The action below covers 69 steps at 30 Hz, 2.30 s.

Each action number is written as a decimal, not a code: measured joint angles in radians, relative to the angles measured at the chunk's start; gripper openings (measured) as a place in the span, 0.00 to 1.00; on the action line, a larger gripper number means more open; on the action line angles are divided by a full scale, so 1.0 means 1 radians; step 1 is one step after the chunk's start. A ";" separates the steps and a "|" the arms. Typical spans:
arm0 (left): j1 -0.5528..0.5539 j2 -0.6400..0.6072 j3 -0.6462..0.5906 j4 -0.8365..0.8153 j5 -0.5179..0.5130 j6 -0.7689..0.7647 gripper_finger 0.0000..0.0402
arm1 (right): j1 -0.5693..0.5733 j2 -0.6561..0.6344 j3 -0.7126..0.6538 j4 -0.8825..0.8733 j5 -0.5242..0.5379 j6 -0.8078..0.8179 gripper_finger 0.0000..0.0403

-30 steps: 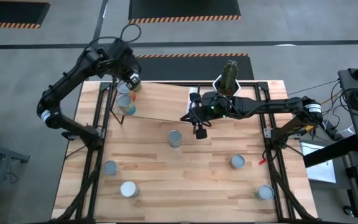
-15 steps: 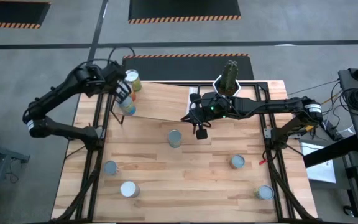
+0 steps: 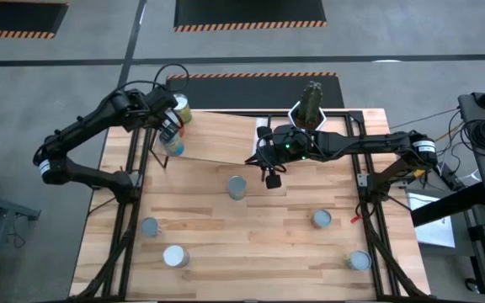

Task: Pick and place cans onto a shelf
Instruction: Adjust the canned pineapple on the shelf

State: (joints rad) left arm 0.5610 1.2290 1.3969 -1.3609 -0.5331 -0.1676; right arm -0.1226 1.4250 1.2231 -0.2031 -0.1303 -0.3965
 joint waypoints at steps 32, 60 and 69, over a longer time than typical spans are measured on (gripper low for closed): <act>0.005 -0.007 -0.035 0.023 -0.026 0.027 0.00 | 0.000 0.000 0.000 -0.001 0.000 0.003 0.02; 0.005 -0.021 -0.033 0.069 0.000 0.052 0.00 | 0.000 0.000 -0.001 -0.001 0.000 0.004 0.02; 0.020 -0.070 -0.047 0.069 -0.005 0.054 0.00 | 0.000 0.000 -0.003 -0.001 0.000 0.008 0.02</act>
State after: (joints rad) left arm 0.5812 1.1587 1.3498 -1.2924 -0.5378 -0.1136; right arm -0.1226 1.4250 1.2204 -0.2040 -0.1305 -0.3889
